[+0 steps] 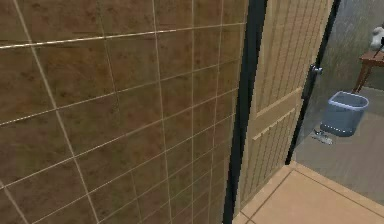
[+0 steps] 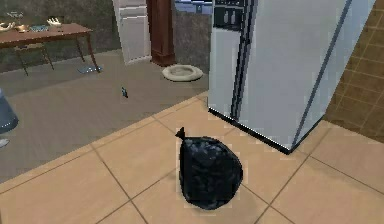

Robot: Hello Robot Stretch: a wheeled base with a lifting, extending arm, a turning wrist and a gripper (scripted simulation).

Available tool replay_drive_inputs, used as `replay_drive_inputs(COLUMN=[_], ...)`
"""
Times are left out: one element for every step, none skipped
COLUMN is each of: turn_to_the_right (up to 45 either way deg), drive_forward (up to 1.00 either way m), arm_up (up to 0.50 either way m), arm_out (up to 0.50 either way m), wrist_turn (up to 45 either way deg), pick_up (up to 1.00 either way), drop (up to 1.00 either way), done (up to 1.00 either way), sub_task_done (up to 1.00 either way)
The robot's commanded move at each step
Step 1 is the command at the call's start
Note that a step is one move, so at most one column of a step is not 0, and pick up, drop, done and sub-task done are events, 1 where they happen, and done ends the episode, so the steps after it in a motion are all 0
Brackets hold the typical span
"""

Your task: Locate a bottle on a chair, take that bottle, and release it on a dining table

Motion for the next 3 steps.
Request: replay_drive_inputs(turn_to_the_right=[0.0,-45.0,-15.0], drive_forward=[0.05,0.00,0.00], arm_up=[0.00,0.00,0.00], arm_out=[0.00,0.00,0.00], wrist_turn=[0.0,0.0,0.0], pick_up=[0.00,0.00,0.00], drop=[0.00,0.00,0.00], done=[0.00,0.00,0.00], sub_task_done=[0.00,0.00,0.00])
